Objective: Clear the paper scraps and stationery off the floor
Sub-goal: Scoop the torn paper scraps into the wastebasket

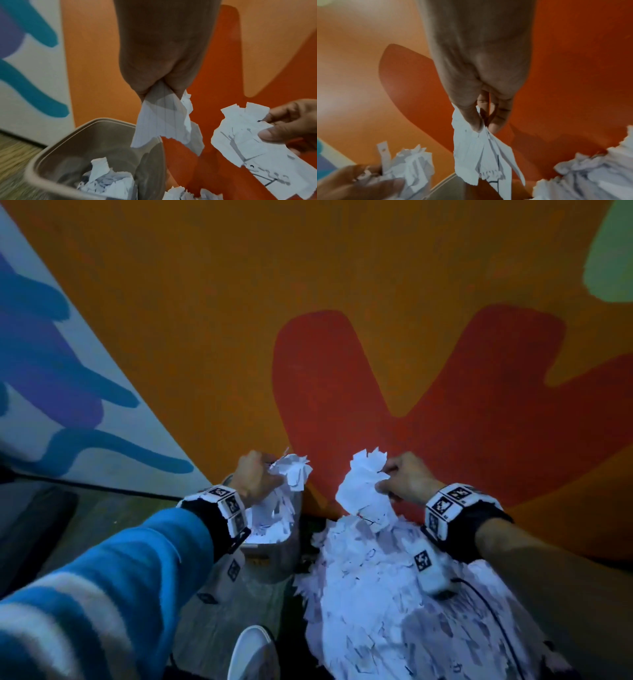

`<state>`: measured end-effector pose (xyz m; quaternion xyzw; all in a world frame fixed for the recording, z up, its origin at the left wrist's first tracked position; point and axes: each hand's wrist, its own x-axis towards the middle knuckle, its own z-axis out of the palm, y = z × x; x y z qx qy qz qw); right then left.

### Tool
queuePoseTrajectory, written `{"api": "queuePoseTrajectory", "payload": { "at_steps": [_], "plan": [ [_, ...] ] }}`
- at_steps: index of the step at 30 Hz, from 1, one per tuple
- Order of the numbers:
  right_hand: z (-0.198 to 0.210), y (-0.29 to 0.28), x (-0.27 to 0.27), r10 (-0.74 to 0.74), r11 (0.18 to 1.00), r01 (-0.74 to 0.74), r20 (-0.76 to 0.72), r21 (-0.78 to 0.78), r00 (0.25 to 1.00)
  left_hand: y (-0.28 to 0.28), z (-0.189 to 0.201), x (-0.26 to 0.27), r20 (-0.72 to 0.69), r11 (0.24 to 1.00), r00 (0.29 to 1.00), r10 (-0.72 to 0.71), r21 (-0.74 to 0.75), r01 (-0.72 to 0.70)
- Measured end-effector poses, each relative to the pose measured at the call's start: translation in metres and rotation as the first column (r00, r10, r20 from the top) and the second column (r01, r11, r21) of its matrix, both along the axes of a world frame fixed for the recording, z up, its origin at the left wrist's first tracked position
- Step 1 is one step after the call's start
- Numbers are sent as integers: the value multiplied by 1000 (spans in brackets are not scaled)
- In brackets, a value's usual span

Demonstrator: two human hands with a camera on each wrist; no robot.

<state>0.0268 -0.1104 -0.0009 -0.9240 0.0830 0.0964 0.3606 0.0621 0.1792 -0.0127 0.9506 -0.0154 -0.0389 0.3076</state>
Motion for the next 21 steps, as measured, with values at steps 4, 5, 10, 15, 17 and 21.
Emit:
{"api": "queuePoseTrajectory", "payload": {
  "at_steps": [4, 5, 10, 15, 17, 21],
  "plan": [
    [-3, 59, 10, -21, 986, 13, 47, 166, 999, 29, -13, -1, -68, 984, 984, 165, -50, -168],
    [-5, 72, 13, -27, 980, 15, 53, 199, 998, 33, -14, 2, -71, 980, 980, 187, -62, -191],
    [-22, 130, 28, -31, 955, 16, 46, 297, 998, 48, -17, 19, -115, 958, 957, 264, -78, -274],
    [-47, 164, 40, -5, 963, -10, 56, 268, 998, 63, -25, 31, -164, 938, 939, 302, -123, -323],
    [-58, 172, 43, 6, 968, -20, 58, 252, 998, 66, -30, 31, -193, 937, 939, 284, -153, -314],
    [-67, 181, 44, 84, 966, -78, -15, 248, 996, 71, -37, 29, -244, 932, 937, 250, -200, -301]
  ]
}}
